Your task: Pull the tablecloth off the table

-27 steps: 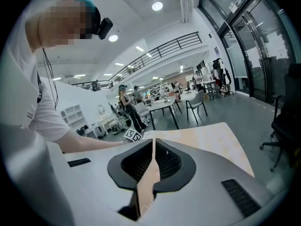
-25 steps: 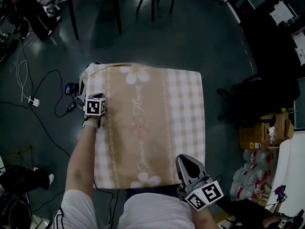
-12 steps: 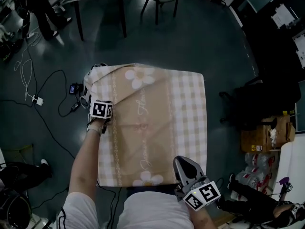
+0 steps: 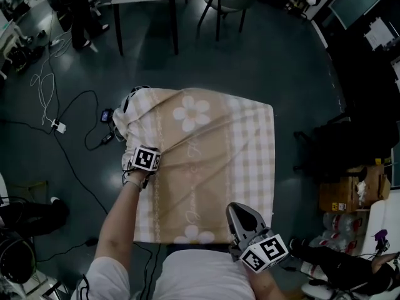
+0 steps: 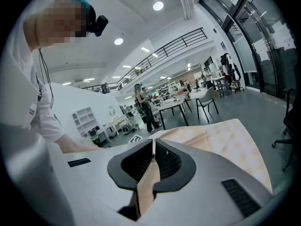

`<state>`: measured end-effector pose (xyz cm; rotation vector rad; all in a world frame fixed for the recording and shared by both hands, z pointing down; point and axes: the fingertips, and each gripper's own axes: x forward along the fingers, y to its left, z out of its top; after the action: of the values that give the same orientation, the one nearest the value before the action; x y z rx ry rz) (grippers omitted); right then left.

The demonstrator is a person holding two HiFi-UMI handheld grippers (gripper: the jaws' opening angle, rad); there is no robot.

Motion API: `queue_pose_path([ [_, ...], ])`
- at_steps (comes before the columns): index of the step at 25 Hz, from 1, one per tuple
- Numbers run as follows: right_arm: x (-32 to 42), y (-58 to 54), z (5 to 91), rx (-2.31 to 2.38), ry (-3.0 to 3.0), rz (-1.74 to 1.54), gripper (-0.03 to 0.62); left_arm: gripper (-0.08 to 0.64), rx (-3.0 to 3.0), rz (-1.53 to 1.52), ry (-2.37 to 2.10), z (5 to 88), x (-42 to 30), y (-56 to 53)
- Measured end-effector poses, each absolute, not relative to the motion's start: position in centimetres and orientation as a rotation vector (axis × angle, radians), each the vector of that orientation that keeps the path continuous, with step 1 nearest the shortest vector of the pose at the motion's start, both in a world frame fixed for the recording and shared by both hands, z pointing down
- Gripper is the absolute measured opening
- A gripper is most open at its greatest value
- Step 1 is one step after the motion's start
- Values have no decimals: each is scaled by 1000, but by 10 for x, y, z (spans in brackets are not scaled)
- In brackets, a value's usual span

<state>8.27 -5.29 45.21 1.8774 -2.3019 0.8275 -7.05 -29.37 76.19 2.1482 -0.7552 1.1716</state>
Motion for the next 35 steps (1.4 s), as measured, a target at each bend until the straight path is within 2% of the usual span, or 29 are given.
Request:
queue_pose_path([
  [16,83,-68,449,1709,-2437,850,31,8,2200,1377,-692,754,-54,-197],
  [22,89,-65,449,1697,-2465,857,31,8,2135,1303,-700,755,-51,-163],
  [35,99,-57,453,1658,-2478,905,31,8,2133,1415,-496,747,-19,-71],
])
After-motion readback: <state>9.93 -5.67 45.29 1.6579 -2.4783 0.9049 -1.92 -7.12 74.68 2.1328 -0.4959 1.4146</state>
